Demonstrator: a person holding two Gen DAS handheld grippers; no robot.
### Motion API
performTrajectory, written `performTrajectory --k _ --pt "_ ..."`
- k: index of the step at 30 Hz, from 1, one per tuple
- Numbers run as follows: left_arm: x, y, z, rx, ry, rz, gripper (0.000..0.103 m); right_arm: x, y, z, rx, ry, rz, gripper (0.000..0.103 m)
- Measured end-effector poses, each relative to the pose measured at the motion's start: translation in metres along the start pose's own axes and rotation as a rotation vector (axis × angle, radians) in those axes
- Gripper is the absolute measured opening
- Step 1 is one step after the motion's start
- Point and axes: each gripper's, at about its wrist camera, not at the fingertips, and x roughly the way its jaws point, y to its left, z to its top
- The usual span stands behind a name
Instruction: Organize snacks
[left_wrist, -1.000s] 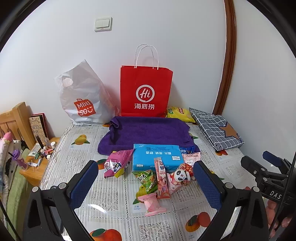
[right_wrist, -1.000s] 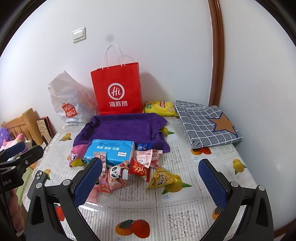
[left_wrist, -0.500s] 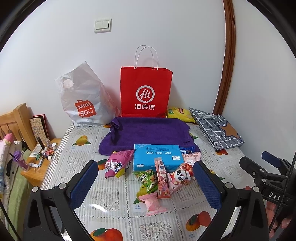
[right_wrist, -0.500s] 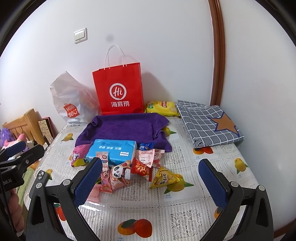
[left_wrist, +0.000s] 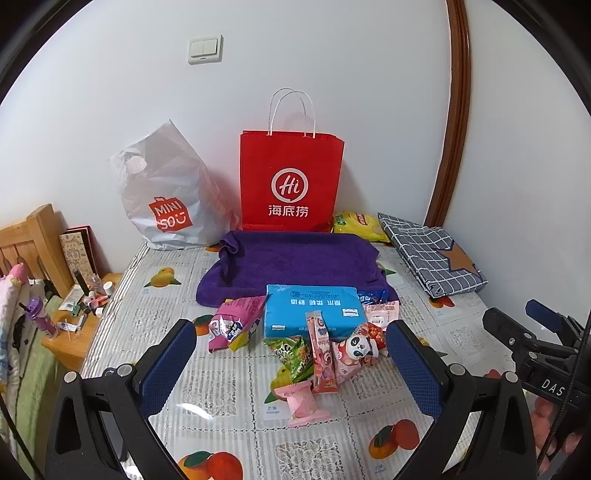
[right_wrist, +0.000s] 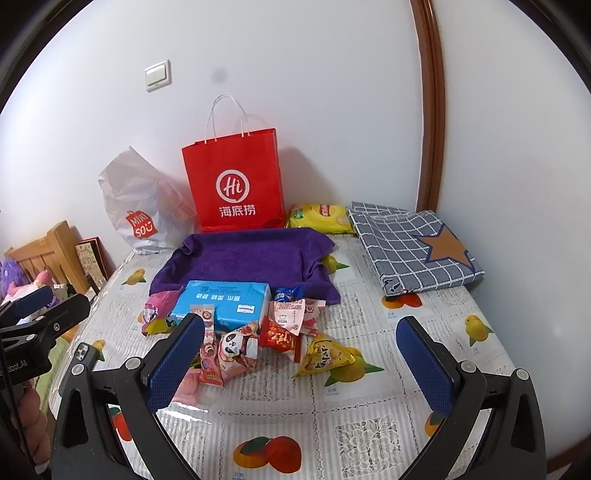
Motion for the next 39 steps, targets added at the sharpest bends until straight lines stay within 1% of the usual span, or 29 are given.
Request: performTrajectory --k 8,14,17,22,30,34,39 --pt "0.001 0.001 -0.003 -0.004 -0.005 -0.014 0.103 0.000 -0.002 -0.002 0.001 -0.002 0.000 0.103" --pt "-0.003 0.003 -0.004 -0.010 -0.048 -0.038 0.103 0.001 -0.001 -0.002 -0.007 0.003 -0.008 0.103" --pt "-0.004 0.004 -0.003 -0.016 -0.058 -0.056 0.103 0.001 -0.001 -0.002 -0.015 0.003 -0.008 0.103" --pt "-0.004 0.007 -0.002 -0.024 -0.060 -0.061 0.103 0.002 0.000 0.001 -0.012 0.002 -0.009 0.103" --pt "0.004 0.007 -0.005 0.000 -0.015 -0.022 0.103 0.006 0.001 0.001 -0.011 0.005 -0.013 0.103" --pt "0.010 0.010 -0.005 -0.012 0.020 -0.039 0.103 0.007 0.003 0.001 -0.019 0.001 -0.010 0.103" --pt "0.009 0.010 -0.006 -0.005 0.004 -0.039 0.103 0.006 0.003 0.001 -0.008 -0.010 0.007 0.103"
